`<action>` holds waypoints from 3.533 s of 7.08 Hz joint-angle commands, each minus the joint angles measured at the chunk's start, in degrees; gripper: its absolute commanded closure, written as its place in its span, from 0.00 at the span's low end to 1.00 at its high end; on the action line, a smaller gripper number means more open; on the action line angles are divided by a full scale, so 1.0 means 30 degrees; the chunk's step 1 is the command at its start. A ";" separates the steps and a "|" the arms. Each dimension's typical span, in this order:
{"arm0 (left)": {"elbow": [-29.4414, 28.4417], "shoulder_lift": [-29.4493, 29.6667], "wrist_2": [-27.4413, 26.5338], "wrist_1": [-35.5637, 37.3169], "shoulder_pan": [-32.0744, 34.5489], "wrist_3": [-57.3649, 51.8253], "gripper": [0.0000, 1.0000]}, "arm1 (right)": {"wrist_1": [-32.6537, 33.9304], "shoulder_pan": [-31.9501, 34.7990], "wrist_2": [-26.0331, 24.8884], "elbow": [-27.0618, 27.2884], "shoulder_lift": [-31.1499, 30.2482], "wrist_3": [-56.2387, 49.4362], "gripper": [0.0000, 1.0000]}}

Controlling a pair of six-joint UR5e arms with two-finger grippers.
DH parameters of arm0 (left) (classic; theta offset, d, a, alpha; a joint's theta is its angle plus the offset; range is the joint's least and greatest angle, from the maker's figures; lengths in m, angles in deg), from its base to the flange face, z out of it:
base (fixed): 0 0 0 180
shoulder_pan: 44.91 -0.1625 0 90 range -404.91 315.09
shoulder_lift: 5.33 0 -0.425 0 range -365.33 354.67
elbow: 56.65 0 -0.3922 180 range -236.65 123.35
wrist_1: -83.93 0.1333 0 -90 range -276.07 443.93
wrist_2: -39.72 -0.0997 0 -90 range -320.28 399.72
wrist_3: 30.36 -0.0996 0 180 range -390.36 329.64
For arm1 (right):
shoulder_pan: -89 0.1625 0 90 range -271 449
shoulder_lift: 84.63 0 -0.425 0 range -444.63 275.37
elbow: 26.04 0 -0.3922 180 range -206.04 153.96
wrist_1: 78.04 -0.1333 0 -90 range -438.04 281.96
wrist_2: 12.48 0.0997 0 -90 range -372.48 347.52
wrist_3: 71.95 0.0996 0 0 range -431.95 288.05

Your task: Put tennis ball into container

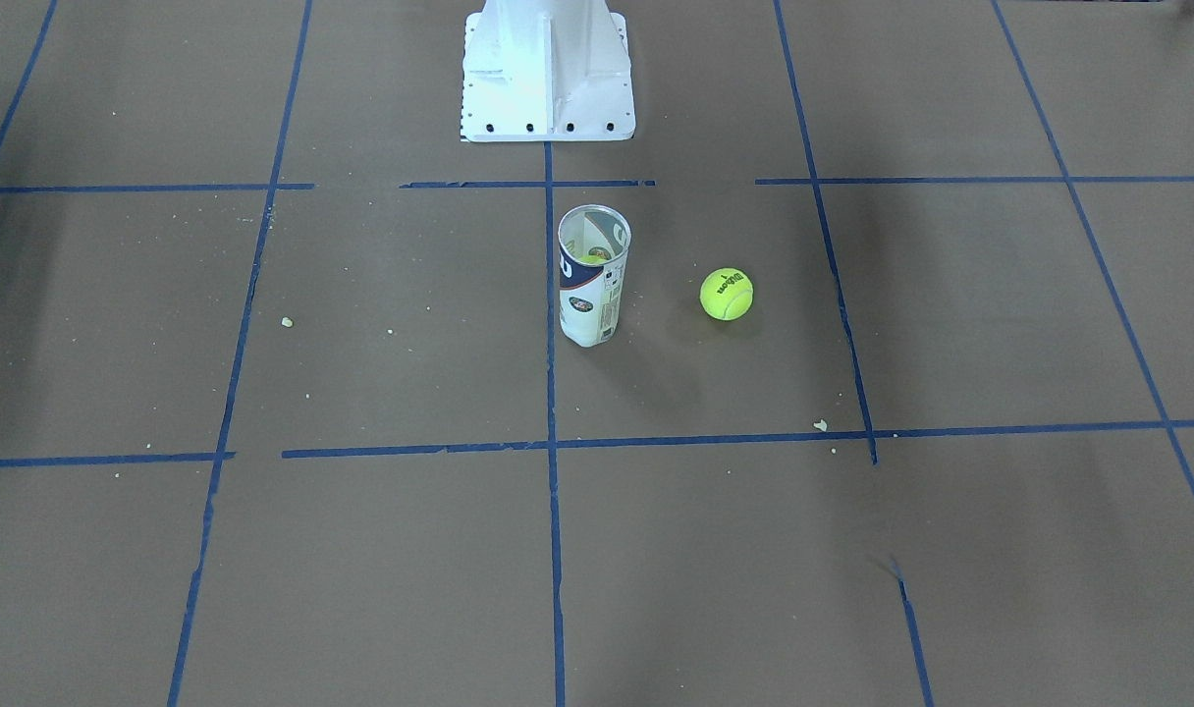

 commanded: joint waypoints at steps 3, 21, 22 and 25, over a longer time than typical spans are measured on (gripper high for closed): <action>0.0135 -0.0074 -0.0297 -0.0019 -0.0001 -0.0020 0.00 | 0.0000 0.0008 0.0000 0.0000 0.0001 0.0000 0.00; 0.3654 0.7013 -0.9605 -0.5410 -1.9385 3.1701 0.02 | 0.0000 -0.0021 0.0000 0.0000 0.0001 0.0000 0.00; 0.3393 0.7043 -1.0080 -0.5439 -1.9743 3.1679 0.02 | 0.0000 0.0008 0.0000 0.0000 0.0001 0.0000 0.00; 0.2280 0.7541 -1.0084 -0.5787 -2.0387 3.1680 0.01 | 0.0000 0.0008 0.0000 0.0000 0.0001 0.0000 0.00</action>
